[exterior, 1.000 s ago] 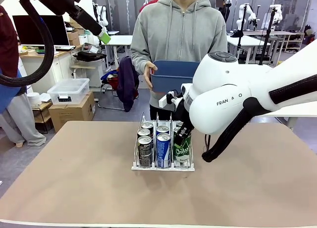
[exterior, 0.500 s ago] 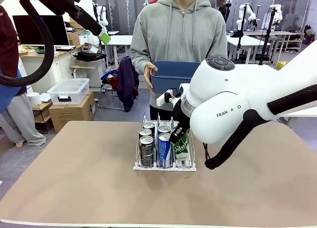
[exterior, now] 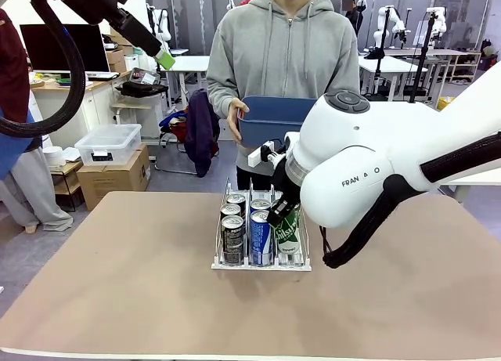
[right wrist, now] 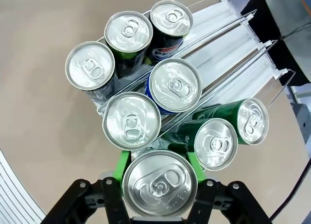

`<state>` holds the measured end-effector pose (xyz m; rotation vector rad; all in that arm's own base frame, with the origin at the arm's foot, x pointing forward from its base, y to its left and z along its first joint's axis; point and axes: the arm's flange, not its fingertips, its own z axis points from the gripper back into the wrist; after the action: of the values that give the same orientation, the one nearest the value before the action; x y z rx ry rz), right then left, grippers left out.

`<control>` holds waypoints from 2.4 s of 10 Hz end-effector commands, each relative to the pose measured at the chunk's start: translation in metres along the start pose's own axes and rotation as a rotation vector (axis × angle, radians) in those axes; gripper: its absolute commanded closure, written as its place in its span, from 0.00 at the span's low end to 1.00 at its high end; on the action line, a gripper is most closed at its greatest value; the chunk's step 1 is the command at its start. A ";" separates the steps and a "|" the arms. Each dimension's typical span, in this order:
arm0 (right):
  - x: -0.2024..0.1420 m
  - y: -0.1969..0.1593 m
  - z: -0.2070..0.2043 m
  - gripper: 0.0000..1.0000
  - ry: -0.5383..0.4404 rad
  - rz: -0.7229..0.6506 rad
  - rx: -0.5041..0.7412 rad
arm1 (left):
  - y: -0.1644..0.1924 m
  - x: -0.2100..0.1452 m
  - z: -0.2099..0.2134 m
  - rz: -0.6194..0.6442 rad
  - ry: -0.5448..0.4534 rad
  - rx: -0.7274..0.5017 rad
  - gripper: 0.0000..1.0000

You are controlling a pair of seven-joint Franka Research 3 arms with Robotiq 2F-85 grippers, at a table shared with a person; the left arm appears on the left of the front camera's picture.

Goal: Fill the beverage cans into the dispenser.
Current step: Place the picked Sprite in the line of the Automatic Can Dispenser with the same cans.

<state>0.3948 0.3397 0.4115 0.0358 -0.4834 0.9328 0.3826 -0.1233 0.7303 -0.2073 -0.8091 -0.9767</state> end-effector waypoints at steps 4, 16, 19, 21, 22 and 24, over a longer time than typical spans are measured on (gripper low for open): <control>-0.009 0.001 0.003 0.42 0.028 -0.033 0.019 | 0.002 -0.001 -0.001 -0.003 -0.007 0.007 0.00; 0.006 -0.041 -0.027 0.42 -0.094 -0.140 -0.056 | 0.002 -0.001 -0.001 -0.003 -0.007 0.007 0.00; -0.016 -0.027 -0.032 0.42 -0.111 -0.167 -0.028 | 0.002 -0.001 -0.001 -0.003 -0.007 0.007 0.00; -0.030 -0.018 -0.028 0.42 -0.108 -0.177 0.006 | 0.002 -0.001 -0.001 -0.003 -0.007 0.007 0.00; -0.033 -0.017 -0.027 0.42 -0.109 -0.181 0.026 | 0.002 -0.001 -0.001 -0.003 -0.007 0.007 0.00; -0.035 -0.017 -0.023 0.42 -0.115 -0.188 0.038 | 0.002 -0.001 -0.001 -0.003 -0.007 0.007 0.00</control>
<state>0.4008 0.3191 0.3693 0.1380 -0.5351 0.7479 0.3826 -0.1234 0.7303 -0.2073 -0.8092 -0.9768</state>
